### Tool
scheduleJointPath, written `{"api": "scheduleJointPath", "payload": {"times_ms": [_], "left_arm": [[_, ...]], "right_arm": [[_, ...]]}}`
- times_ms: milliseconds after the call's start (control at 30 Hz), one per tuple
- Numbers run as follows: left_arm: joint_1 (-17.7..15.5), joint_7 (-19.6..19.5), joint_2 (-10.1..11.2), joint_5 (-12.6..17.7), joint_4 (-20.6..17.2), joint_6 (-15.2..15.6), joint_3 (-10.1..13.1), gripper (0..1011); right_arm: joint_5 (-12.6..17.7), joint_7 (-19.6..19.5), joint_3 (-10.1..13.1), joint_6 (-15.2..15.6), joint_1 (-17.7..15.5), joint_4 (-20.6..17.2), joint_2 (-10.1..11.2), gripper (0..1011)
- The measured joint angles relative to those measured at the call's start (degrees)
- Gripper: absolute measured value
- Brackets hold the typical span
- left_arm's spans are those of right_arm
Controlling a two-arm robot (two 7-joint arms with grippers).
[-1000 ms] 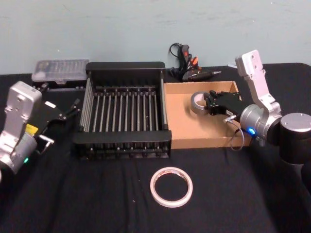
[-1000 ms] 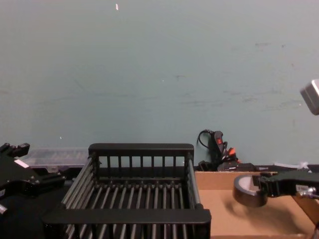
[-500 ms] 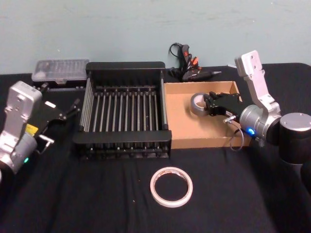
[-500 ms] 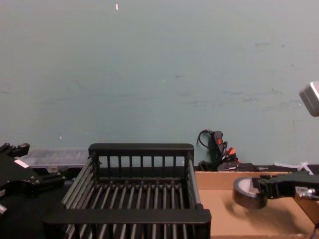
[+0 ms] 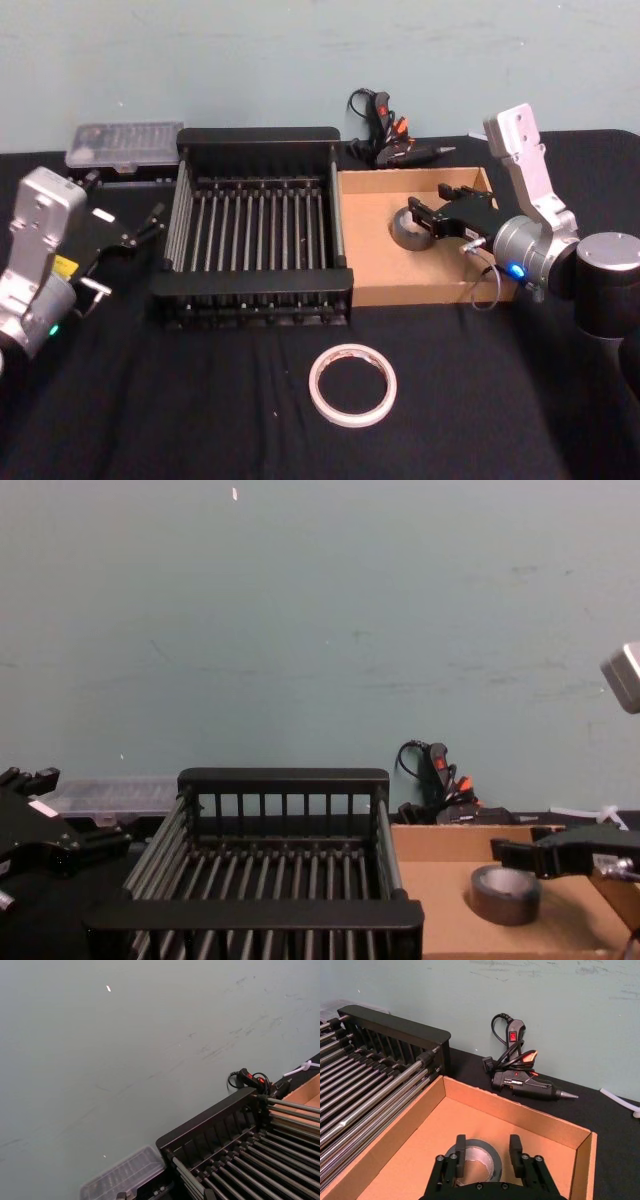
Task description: Pick up the white tape and place it into the black box , Pick up the silver tape and place it into the brown box.
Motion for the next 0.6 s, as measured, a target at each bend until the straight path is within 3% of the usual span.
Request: {"api": "scheduleJointPath", "payload": {"times_ms": [333,600], "left_arm": [[0.00,0.00,0.00,0.00,0.00,0.00,0.00,1001],[0.00,0.00,0.00,0.00,0.00,0.00,0.00,1001]], "right_arm": [[0.00,0.00,0.00,-0.06,-0.04,-0.03,0.00,851],[0.00,0.00,0.00,-0.09,-0.04,-0.03,0.00,1002]]}}
